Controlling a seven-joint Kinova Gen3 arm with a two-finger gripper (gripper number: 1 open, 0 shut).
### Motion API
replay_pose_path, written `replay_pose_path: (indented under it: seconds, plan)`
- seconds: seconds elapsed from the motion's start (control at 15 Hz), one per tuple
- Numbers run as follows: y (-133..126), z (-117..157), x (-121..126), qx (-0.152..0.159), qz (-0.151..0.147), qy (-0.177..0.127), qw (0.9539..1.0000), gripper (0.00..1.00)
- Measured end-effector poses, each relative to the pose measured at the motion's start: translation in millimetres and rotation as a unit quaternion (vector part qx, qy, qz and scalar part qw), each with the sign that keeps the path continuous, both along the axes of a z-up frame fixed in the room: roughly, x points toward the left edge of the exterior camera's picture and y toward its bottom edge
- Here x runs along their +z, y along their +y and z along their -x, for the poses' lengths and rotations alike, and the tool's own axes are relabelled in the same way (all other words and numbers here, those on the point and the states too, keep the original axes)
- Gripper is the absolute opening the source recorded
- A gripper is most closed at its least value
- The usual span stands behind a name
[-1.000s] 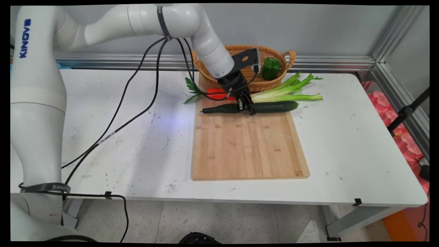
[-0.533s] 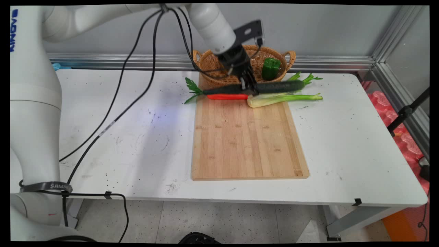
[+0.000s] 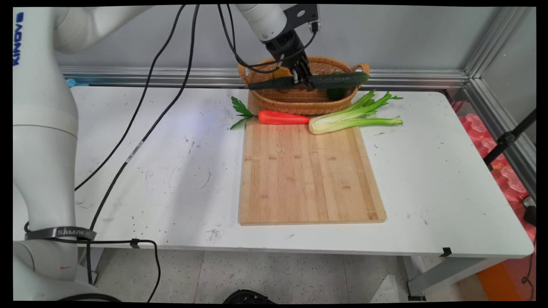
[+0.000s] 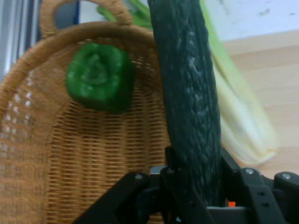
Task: Place the picked object in the vegetable basket
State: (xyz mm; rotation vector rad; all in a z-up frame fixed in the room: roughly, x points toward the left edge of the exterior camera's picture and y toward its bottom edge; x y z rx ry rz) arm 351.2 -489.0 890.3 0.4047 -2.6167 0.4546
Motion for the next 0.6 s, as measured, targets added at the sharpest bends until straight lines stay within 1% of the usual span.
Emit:
replay_pose_path:
  seconds: [0.33, 0.6]
  plan:
    - [-31, -3, -16, -0.012, 0.014, -0.004, 0.9998, 0.0]
    - [-46, -4, -30, -0.019, 0.016, -0.005, 0.9997, 0.0]
